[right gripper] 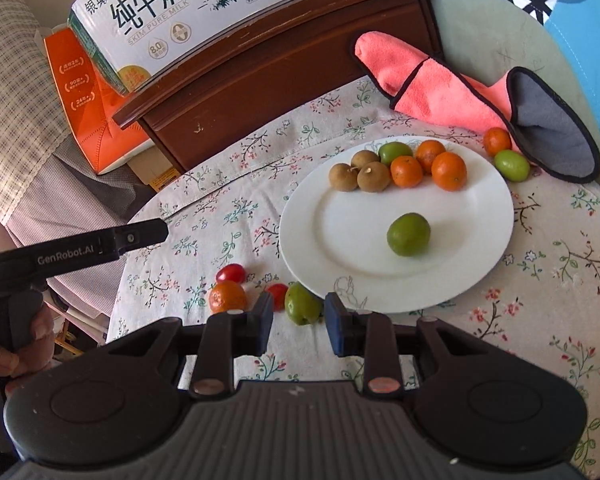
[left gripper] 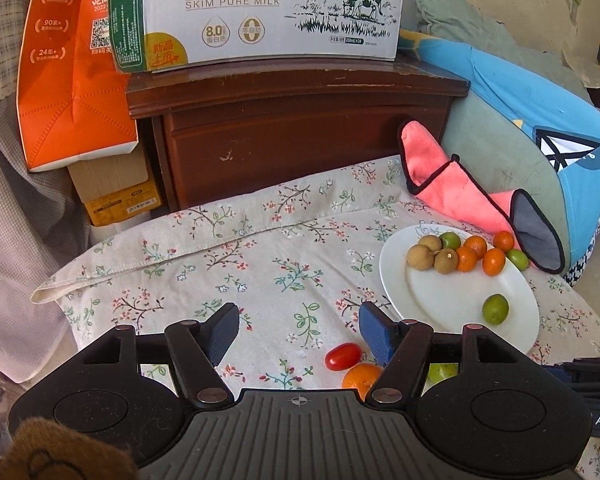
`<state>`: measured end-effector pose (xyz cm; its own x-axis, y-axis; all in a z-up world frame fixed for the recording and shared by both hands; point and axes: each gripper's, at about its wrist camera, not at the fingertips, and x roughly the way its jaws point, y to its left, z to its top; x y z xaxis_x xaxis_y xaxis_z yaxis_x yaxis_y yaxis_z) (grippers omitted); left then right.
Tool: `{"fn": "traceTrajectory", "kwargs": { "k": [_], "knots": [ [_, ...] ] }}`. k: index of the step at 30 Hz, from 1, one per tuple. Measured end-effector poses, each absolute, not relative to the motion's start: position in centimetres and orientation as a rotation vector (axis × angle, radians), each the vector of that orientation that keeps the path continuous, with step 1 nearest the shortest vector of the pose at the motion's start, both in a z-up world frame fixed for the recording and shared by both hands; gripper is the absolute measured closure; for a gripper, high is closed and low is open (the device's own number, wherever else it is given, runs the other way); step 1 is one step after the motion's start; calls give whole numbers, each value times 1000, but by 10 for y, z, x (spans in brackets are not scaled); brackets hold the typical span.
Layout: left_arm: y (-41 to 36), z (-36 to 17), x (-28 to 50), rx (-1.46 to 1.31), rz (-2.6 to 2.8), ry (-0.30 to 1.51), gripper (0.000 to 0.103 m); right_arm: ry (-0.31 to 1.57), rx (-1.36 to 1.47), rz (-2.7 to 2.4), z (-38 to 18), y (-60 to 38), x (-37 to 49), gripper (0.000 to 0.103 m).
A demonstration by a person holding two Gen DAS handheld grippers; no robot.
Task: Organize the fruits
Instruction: 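Open both tools and withdraw them from the plate, then move the left tool to a tangerine while the right tool approaches a green plum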
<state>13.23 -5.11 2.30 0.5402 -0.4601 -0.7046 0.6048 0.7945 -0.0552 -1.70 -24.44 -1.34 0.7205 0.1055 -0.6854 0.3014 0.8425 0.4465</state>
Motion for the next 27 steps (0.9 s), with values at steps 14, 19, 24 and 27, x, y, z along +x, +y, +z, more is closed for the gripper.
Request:
{"fn": "traceTrajectory", "kwargs": {
  "k": [14,19,24,27],
  "knots": [
    [-54,-6,131,164,-674,915,37,807,525,-143,-45,-219,-3,73],
    [-54,-13,134,127,-658,956,37,784,499,-167,-47,-216,3,73],
    [-55,-17,136,84,-655,989,37,774,476,-190,-46,-214,6,71],
    [-57,-19,136,69,-650,997,37,767,461,-212,-46,-214,6,68]
  ]
}}
